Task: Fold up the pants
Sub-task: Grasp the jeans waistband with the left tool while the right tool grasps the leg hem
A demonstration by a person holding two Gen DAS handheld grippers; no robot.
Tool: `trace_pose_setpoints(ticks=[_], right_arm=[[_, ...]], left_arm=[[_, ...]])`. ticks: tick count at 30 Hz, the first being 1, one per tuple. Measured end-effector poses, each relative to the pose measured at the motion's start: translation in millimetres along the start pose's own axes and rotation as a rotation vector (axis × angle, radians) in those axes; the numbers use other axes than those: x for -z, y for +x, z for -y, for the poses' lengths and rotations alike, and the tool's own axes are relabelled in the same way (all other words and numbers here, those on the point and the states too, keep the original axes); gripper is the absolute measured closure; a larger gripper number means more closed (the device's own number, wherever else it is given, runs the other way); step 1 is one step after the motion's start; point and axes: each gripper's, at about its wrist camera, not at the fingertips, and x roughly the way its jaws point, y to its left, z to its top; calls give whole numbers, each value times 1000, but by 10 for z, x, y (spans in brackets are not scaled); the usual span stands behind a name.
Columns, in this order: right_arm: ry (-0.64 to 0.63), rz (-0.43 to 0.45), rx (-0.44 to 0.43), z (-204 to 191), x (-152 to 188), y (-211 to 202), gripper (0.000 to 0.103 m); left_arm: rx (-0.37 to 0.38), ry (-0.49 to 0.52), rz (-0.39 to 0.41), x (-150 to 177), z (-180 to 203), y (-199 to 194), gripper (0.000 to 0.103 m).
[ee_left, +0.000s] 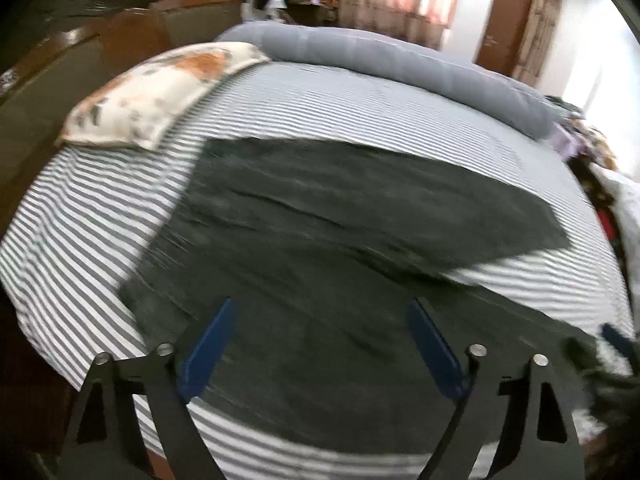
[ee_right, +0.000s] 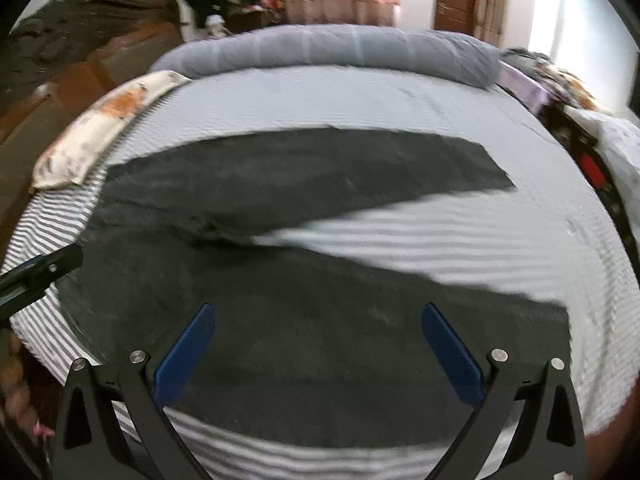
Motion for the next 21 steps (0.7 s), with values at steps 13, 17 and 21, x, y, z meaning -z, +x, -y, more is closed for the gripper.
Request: trace_pose_setpoints(ticks=[13,17,21], right_arm=[[-62,-48,-113,-6,-1079,869,1],[-86,-63,-115,-74,-1192,1179,1],[-91,-78,-129,-116,-1263,1449,1]], left_arm=[[47,-79,-77,-1001,-1466,1113,68],[110,-106,-120,-1050,-1654,1514,69],[130,-132,-160,-1070,-1736,1840,71]])
